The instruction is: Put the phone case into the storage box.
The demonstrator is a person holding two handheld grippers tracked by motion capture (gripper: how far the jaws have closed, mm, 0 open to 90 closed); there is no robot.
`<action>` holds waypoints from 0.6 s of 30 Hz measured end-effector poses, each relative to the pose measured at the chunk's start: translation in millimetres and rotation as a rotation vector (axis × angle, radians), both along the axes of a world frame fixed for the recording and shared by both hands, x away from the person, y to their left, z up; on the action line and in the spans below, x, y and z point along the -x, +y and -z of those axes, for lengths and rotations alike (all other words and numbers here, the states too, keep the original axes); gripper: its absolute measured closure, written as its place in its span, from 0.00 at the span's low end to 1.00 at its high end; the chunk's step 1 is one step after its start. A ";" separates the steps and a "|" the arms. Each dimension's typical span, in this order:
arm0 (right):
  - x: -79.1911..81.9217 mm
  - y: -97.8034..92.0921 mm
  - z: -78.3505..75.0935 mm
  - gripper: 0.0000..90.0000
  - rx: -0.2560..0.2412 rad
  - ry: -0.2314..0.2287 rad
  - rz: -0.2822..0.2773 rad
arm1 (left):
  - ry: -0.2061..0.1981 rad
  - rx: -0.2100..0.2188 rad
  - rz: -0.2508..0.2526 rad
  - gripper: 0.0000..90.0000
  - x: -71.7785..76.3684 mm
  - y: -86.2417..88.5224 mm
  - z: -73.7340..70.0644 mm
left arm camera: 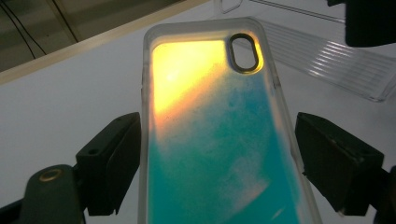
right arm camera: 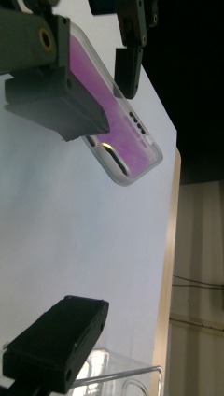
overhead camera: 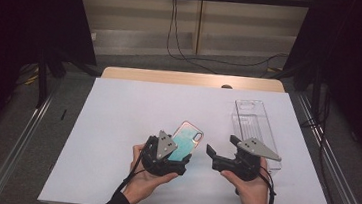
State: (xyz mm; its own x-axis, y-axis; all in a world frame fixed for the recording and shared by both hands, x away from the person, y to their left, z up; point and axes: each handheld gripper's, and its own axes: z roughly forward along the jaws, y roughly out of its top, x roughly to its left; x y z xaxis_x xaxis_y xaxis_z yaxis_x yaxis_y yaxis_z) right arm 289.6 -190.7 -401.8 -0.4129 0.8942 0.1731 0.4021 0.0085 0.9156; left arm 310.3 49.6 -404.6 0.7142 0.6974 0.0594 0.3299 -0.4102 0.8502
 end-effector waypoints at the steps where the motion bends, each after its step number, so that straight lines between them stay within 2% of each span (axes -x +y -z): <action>1: -1.5 2.5 -0.1 0.14 -0.007 0.023 0.005 | -0.003 -0.003 -0.001 0.19 0.3 -0.6 -0.2; 4: -5.7 7.9 -0.5 0.17 -0.022 0.054 0.028 | -0.005 -0.004 0.003 0.19 1.1 -2.7 0.2; 10: -9.8 12.2 -4.2 0.27 -0.027 0.070 0.047 | -0.014 -0.012 0.000 0.19 0.5 -5.4 0.1; 15: -11.4 14.7 -4.1 0.39 -0.045 0.104 0.037 | -0.028 -0.008 -0.010 0.19 -0.8 -9.3 -0.7; 18: -13.1 17.4 -4.1 0.41 -0.051 0.123 0.044 | -0.039 -0.011 -0.007 0.19 -0.4 -13.7 -1.5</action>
